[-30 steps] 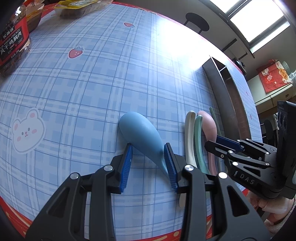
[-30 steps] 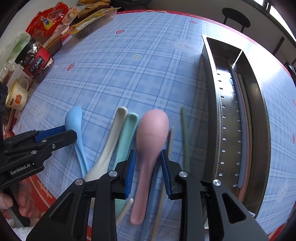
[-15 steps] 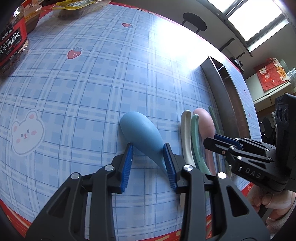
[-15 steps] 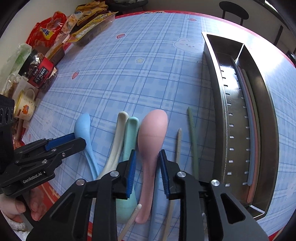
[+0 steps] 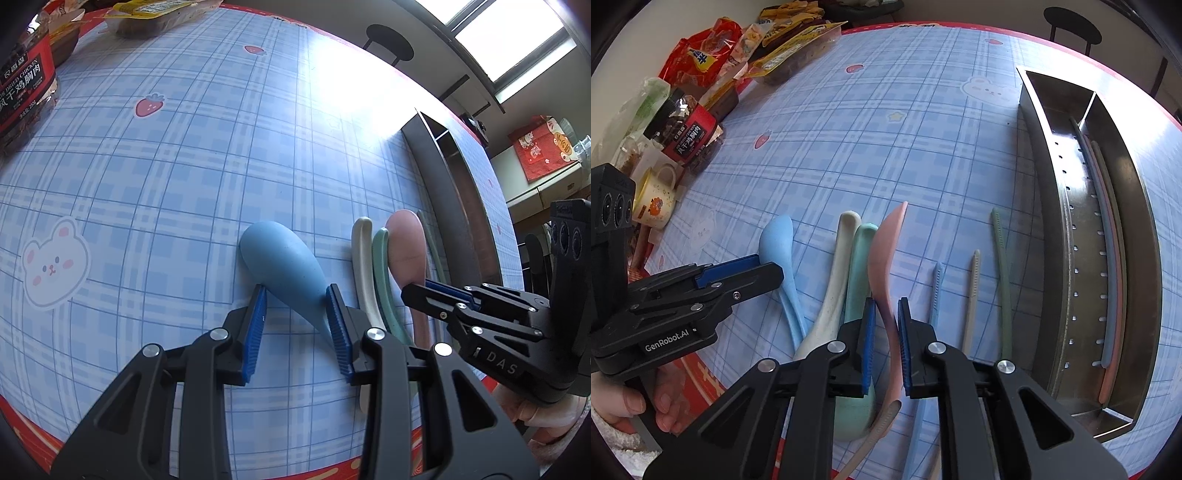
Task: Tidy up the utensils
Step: 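Grasp the blue spoon handle with the left gripper while the right gripper holds the pink spoon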
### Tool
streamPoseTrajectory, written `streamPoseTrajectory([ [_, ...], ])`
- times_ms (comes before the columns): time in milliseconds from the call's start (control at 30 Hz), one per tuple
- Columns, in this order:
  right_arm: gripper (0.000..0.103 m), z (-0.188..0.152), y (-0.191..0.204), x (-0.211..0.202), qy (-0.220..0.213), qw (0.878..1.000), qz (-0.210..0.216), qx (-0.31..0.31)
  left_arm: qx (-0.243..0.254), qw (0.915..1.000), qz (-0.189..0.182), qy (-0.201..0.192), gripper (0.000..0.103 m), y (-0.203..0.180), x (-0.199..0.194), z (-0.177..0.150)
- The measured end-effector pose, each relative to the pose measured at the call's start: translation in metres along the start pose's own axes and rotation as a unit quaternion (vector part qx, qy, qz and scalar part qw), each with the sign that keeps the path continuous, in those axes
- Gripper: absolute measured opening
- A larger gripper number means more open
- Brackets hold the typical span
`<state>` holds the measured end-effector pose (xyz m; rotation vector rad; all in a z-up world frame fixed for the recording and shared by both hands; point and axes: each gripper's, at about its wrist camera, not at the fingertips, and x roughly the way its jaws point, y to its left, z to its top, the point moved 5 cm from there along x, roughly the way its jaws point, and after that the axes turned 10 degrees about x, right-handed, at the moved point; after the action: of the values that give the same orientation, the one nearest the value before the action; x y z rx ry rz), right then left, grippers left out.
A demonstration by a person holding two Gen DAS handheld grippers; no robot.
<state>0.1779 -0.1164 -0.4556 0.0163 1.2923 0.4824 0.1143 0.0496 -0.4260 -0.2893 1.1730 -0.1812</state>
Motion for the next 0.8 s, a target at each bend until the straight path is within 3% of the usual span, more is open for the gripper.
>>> streamPoseTrajectory([
  [100,0.006,-0.002,0.003,0.001,0.001,1.000,0.010,0.000,-0.006,1.0000,-0.003,0.003,0.034,0.000,0.000,-0.001],
  [567,0.006,-0.006,0.000,0.000,-0.010,1.000,0.026,0.010,-0.035,0.9991,-0.025,0.004,0.035,0.001,0.001,0.000],
  [633,0.006,-0.006,-0.001,0.000,-0.010,1.000,0.027,0.010,-0.047,0.9981,-0.040,0.003,0.035,0.000,0.003,0.002],
  [700,0.006,-0.006,-0.002,-0.001,-0.011,0.999,0.029,0.011,-0.078,0.9934,-0.084,0.007,0.034,-0.002,0.008,0.001],
  [800,0.006,-0.007,-0.003,-0.002,-0.013,0.999,0.031,0.011,-0.079,0.9928,-0.090,0.005,0.034,-0.007,0.010,0.001],
])
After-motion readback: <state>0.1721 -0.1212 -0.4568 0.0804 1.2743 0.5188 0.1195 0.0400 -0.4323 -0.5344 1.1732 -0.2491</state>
